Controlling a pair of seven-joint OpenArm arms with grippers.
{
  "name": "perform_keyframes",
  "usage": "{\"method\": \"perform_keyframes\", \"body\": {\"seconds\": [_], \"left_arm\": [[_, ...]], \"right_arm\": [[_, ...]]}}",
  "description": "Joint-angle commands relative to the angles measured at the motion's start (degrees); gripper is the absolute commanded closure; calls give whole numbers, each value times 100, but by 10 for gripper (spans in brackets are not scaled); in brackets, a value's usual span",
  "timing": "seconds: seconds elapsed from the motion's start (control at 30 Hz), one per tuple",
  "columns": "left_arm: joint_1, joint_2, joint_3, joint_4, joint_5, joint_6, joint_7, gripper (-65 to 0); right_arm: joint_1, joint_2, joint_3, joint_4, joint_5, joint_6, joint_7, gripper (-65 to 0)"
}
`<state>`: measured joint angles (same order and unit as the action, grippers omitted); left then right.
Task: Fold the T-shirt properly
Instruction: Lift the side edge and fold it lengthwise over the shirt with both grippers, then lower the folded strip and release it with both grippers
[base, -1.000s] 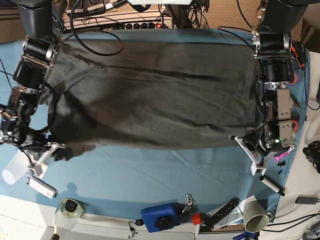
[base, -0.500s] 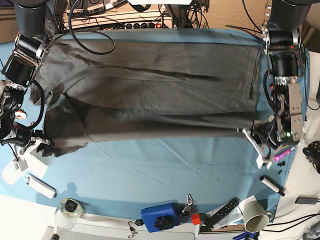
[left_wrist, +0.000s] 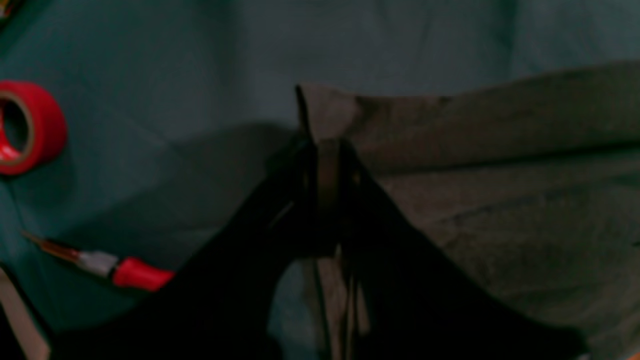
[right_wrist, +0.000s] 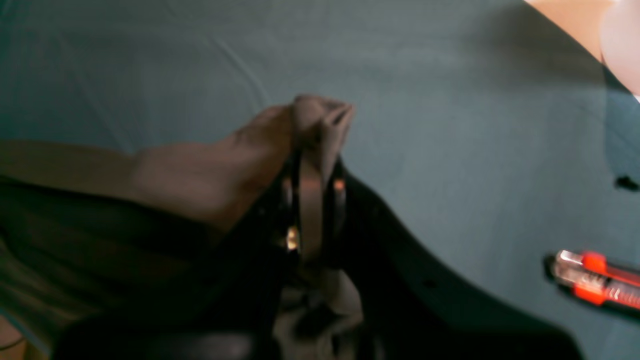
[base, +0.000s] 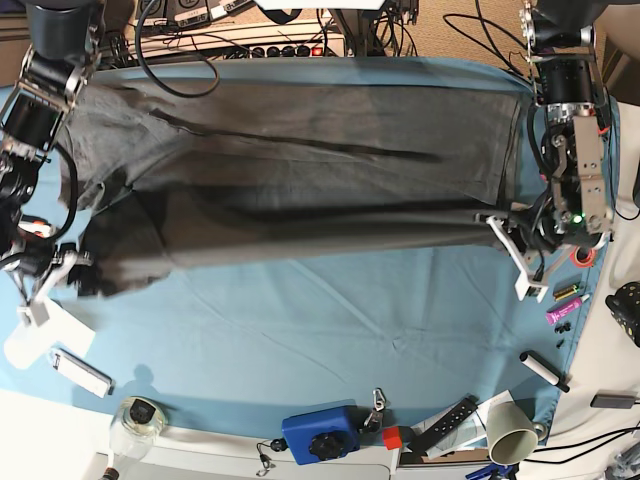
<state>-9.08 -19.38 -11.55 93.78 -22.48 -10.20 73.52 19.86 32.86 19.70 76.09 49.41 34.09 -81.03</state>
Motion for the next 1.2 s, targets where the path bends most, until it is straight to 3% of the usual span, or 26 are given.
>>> {"method": "perform_keyframes", "body": {"seconds": [0.0,0.13,0.33,0.87,1.17], "left_arm": [[-68,-111,-140,116,-28,0,-42,0],[188,-262,-409,319,-205,-46,-50,0],[713,-535,-476,621,-227,-44,-114,0],[1788,-522,-479,1580,-219,-42,-258,0],[2273,-520,-476,2052,-221,-42,-284,0]], "right_arm": [[33,142,31,175,31,7,103,0],[-380,127,103,487,76,4,103,0],[-1014,125,752,1036,369,103,103,0],[-2992,92,1930,2350,525,216,103,0],[-3692,94,2688,2457,763,214,103,0]]}}
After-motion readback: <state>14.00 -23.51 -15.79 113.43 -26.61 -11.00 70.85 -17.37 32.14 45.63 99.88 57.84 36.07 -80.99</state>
